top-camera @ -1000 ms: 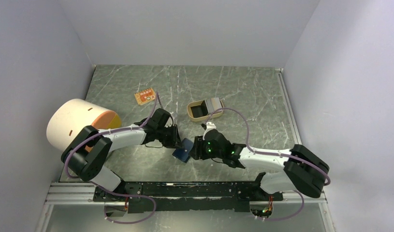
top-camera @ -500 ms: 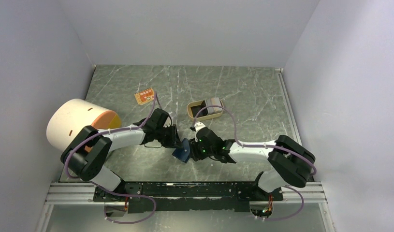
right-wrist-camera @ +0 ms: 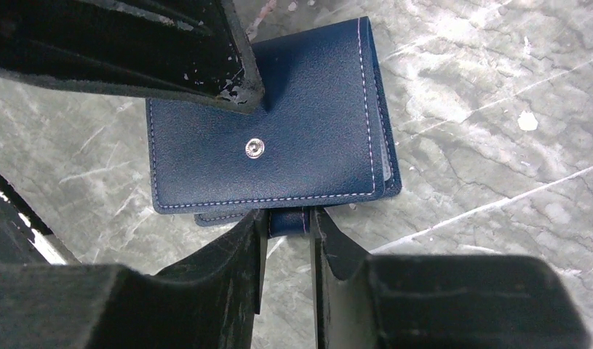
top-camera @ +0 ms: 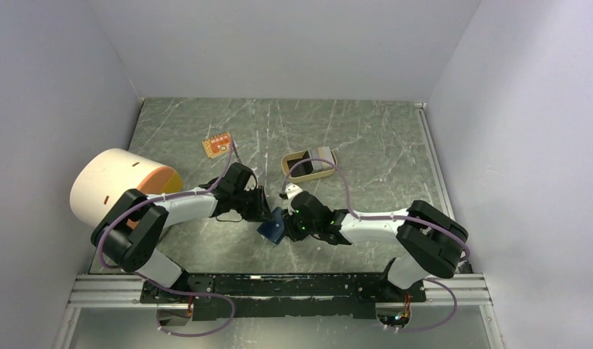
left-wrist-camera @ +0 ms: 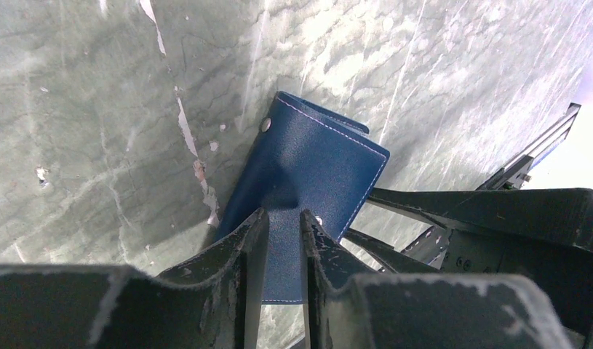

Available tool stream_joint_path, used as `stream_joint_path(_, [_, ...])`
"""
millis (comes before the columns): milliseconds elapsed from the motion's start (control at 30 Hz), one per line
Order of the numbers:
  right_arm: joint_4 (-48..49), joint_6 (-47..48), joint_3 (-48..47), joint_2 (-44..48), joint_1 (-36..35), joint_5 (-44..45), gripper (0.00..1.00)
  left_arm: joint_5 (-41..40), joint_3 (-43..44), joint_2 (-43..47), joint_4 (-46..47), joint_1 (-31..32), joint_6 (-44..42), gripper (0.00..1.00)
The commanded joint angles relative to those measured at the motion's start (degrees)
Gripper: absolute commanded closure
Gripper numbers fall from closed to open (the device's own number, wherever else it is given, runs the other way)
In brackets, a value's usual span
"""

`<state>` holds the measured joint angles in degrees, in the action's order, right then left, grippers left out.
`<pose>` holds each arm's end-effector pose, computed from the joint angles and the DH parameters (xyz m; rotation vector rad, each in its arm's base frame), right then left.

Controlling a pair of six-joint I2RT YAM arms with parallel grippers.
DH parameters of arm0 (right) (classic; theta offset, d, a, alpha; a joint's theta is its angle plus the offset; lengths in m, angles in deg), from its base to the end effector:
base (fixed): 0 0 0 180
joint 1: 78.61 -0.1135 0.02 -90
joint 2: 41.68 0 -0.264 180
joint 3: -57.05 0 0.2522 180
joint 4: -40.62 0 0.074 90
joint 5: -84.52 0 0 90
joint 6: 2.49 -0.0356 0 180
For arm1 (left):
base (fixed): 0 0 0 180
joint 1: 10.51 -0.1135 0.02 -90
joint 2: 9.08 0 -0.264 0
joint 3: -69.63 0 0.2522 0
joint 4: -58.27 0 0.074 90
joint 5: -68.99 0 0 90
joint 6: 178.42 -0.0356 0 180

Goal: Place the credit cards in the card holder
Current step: Close the card holder at the center of the board, then turn over the card holder at the center of the board.

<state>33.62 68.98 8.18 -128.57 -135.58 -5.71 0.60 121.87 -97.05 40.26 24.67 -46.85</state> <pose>0.1535 0.2364 0.1442 -0.8088 2.3137 0.6251 0.2203 -0.1713 0.1437 0.0181 2.7190 -0.9577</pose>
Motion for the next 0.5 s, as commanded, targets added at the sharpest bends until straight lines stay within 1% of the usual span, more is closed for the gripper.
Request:
stream_joint_path(0, [5.30,1.56,1.75,1.10,-0.16,-0.53,0.92,0.11,-0.54,-0.34,-2.89,0.12,-0.41,0.70])
stream_joint_path(67, [5.80,2.51,1.53,1.71,-0.17,-1.51,1.00,0.26,-0.02,-0.25,-3.15,0.07,-0.51,0.70])
stream_joint_path(200, [11.65,4.21,3.77,4.99,-0.16,-6.33,1.00,-1.00,0.20,-0.48,-4.13,0.03,-0.68,0.70])
stream_joint_path(300, [19.30,4.17,7.44,7.83,-0.18,-10.88,1.00,-0.98,-0.33,-1.42,-3.47,0.09,-0.77,0.70])
stream_joint_path(467, [23.00,6.13,9.98,9.78,-0.19,-11.96,1.00,-1.39,0.05,-2.48,-3.59,0.05,-0.74,0.69])
